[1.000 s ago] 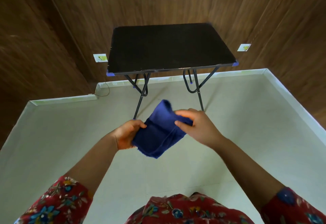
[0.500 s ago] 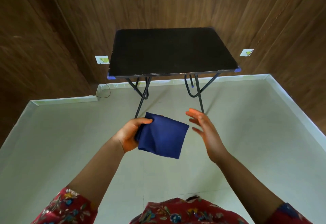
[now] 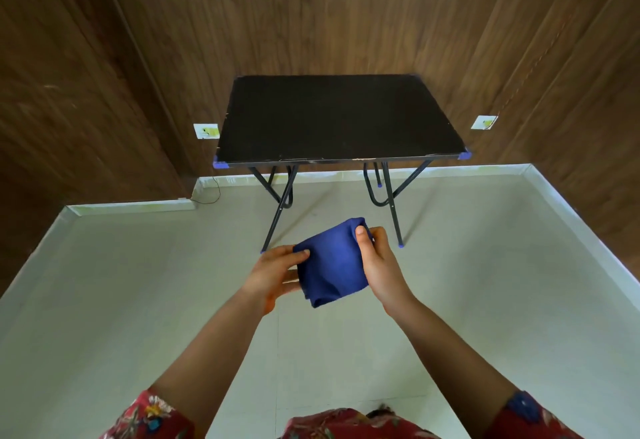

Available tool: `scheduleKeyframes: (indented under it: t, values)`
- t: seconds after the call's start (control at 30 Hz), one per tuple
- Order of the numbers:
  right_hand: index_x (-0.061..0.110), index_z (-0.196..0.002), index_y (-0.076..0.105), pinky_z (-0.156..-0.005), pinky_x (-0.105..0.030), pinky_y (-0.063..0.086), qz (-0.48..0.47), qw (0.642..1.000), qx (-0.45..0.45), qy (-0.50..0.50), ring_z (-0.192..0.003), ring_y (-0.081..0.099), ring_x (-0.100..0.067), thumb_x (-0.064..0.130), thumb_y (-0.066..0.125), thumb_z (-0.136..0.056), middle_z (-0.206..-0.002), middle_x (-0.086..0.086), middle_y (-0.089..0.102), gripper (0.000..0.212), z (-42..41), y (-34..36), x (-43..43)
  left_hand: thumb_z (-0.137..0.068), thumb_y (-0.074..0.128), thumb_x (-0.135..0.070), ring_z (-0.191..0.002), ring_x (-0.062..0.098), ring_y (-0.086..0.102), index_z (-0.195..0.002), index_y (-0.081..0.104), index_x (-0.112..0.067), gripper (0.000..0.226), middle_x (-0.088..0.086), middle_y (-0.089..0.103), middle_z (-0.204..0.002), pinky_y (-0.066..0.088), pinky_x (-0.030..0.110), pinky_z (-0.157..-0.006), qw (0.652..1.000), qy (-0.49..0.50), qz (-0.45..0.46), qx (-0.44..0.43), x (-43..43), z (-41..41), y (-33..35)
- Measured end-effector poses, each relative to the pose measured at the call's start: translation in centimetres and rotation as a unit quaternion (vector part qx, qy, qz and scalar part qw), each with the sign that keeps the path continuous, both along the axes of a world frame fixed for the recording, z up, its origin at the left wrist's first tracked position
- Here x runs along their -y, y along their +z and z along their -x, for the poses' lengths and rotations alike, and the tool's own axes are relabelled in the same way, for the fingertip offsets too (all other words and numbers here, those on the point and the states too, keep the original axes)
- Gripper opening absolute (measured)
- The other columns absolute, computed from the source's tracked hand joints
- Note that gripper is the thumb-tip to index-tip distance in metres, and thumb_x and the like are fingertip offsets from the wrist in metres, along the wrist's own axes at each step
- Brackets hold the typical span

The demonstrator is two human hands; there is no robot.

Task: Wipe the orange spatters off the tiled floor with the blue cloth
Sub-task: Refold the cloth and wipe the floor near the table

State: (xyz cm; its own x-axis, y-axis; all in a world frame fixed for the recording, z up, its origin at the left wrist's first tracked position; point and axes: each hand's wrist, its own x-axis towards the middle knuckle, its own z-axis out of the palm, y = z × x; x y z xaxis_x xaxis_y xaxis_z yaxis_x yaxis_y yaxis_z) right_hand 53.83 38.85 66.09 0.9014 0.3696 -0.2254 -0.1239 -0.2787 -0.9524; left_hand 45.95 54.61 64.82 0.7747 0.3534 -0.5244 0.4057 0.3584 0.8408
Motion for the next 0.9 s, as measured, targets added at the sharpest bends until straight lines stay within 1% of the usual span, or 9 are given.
scheduleKeyframes:
  t: [0.17, 0.27, 0.33, 0.4, 0.53, 0.63, 0.7, 0.8, 0.9]
  values:
    - [0.025, -0.096, 0.051, -0.065, -0.018, 0.041, 0.008, 0.998, 0.027, 0.057, -0.081, 0.058, -0.003, 0.047, 0.049, -0.096, -0.086, 0.015, 0.059, 0.022, -0.3, 1.0, 1.1, -0.099, 0.048, -0.015, -0.089, 0.023, 0.066, -0.111, 0.064, -0.015, 0.020, 0.008, 0.068, -0.105, 0.053, 0.031, -0.070, 0.998, -0.002, -0.035, 0.046, 0.3, -0.5, -0.1]
    - [0.023, -0.097, 0.060, -0.059, -0.018, 0.048, -0.014, 0.996, 0.008, 0.084, -0.075, 0.065, -0.008, 0.043, 0.059, -0.092, -0.086, 0.008, 0.067, 0.021, -0.3, 1.5, 1.2, -0.102, 0.041, -0.018, -0.094, 0.020, 0.063, -0.105, 0.064, -0.022, 0.023, 0.002, 0.068, -0.104, 0.051, 0.030, -0.075, 0.998, 0.003, -0.043, 0.050, 0.6, -0.7, 0.2]
    - [0.019, -0.096, 0.063, -0.056, -0.016, 0.048, 0.003, 0.994, -0.037, 0.098, -0.070, 0.065, -0.010, 0.044, 0.057, -0.093, -0.083, 0.004, 0.070, 0.025, -0.4, 1.1, 0.7, -0.102, 0.041, -0.020, -0.099, 0.018, 0.061, -0.102, 0.062, -0.025, 0.022, -0.002, 0.067, -0.104, 0.049, 0.030, -0.083, 0.995, 0.018, -0.092, 0.042, 0.4, -0.9, 0.0]
    - [0.020, -0.097, 0.065, -0.061, -0.019, 0.052, -0.003, 0.989, -0.138, 0.057, -0.073, 0.066, -0.012, 0.046, 0.049, -0.097, -0.081, 0.005, 0.069, 0.030, -0.8, 0.2, 0.2, -0.102, 0.040, -0.024, -0.104, 0.019, 0.057, -0.106, 0.058, -0.023, 0.019, -0.002, 0.063, -0.109, 0.045, 0.030, -0.086, 0.987, 0.036, -0.153, 0.034, 0.2, -1.1, -0.2]
    - [0.024, -0.118, 0.063, -0.078, -0.039, 0.057, -0.102, 0.941, -0.321, 0.009, -0.104, 0.067, -0.022, 0.055, 0.049, -0.095, -0.113, -0.002, 0.071, 0.041, -1.5, -2.6, -0.7, -0.104, 0.031, -0.033, -0.103, 0.018, 0.049, -0.111, 0.043, -0.025, 0.016, -0.008, 0.052, -0.104, 0.039, 0.031, -0.083, 0.980, 0.040, -0.193, 0.024, -0.1, -1.9, -0.2]
    - [0.030, -0.125, 0.059, -0.079, -0.034, 0.056, -0.129, 0.937, -0.318, 0.061, -0.112, 0.064, -0.016, 0.045, 0.058, -0.093, -0.123, 0.005, 0.067, 0.036, -1.4, -4.0, -1.6, -0.104, 0.029, -0.037, -0.112, 0.024, 0.052, -0.113, 0.040, -0.025, 0.019, 0.001, 0.052, -0.116, 0.047, 0.037, -0.085, 0.985, 0.078, -0.151, 0.013, -0.4, -3.1, -0.6]
    - [0.028, -0.126, 0.058, -0.076, -0.030, 0.055, -0.122, 0.935, -0.322, 0.088, -0.108, 0.065, -0.016, 0.032, 0.064, -0.090, -0.121, 0.004, 0.068, 0.036, -2.0, -4.6, -2.6, -0.103, 0.032, -0.039, -0.111, 0.027, 0.055, -0.116, 0.039, -0.025, 0.021, 0.005, 0.053, -0.119, 0.054, 0.040, -0.081, 0.989, 0.119, -0.088, -0.002, -0.9, -4.5, -0.9]
    - [0.017, -0.120, 0.062, -0.071, -0.025, 0.053, -0.134, 0.920, -0.359, 0.086, -0.092, 0.069, -0.013, 0.021, 0.063, -0.092, -0.107, -0.001, 0.073, 0.028, -4.0, -5.4, -3.9, -0.101, 0.037, -0.040, -0.106, 0.027, 0.058, -0.120, 0.036, -0.025, 0.024, 0.004, 0.053, -0.116, 0.052, 0.034, -0.066, 0.988, 0.143, -0.053, -0.029, -2.1, -7.1, -1.0]
    - [0.010, -0.119, 0.062, -0.067, -0.021, 0.054, -0.189, 0.908, -0.371, 0.052, -0.086, 0.071, -0.011, 0.017, 0.058, -0.094, -0.103, -0.003, 0.073, 0.026, -7.8, -5.9, -5.0, -0.097, 0.050, -0.039, -0.102, 0.020, 0.056, -0.123, 0.035, -0.022, 0.034, 0.001, 0.052, -0.117, 0.051, 0.035, -0.081, 0.987, 0.082, -0.139, -0.023, -4.2, -10.1, -1.5]
